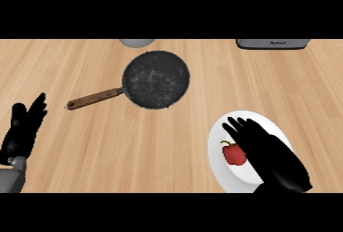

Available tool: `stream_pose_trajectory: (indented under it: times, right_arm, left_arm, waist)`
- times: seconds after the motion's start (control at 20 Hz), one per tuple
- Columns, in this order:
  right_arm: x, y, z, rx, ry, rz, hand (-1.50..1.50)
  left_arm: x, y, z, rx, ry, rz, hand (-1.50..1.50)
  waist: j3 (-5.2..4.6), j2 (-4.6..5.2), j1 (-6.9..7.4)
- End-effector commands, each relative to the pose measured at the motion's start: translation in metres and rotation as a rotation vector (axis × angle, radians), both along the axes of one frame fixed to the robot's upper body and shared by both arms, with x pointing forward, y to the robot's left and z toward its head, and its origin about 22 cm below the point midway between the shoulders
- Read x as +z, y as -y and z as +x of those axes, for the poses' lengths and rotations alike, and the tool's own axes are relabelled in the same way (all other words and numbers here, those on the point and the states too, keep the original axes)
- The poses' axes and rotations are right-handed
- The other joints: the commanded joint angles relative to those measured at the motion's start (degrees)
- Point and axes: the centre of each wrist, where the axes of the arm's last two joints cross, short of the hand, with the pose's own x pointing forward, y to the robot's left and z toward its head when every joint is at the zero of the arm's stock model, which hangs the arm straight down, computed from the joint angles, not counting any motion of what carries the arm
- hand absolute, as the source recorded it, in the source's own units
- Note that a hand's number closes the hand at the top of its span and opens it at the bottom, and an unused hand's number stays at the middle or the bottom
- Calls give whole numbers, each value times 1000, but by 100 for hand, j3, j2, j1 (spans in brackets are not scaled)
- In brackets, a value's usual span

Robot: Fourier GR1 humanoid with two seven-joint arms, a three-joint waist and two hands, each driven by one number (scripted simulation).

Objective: Pick the bell pepper from the plate and place it in the pan

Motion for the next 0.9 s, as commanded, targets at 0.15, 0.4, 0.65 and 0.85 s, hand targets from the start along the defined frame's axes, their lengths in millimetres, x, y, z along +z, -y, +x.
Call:
stream_pose_trajectory:
  times: [0.15, 0.4, 0.65, 0.85]
  right_arm:
    - [-28, 0, 8, 6, -38, -32, -150]
    - [-38, -18, -6, 10, -8, -3, -150]
    - [-38, -12, 17, -9, -34, -22, -150]
    - [-40, -9, 31, -4, -45, -28, -150]
  left_arm:
    - [-3, 6, 2, 5, 0, 16, 0]
    - [-8, 6, 6, 0, 11, -7, 0]
    - [-3, -5, 0, 1, 2, -11, 0]
    - [-4, 4, 2, -2, -15, -9, 0]
  waist:
    - [1, 2, -2]
    - [0, 1, -16]
    - [0, 0, -3]
    - [0, 1, 6]
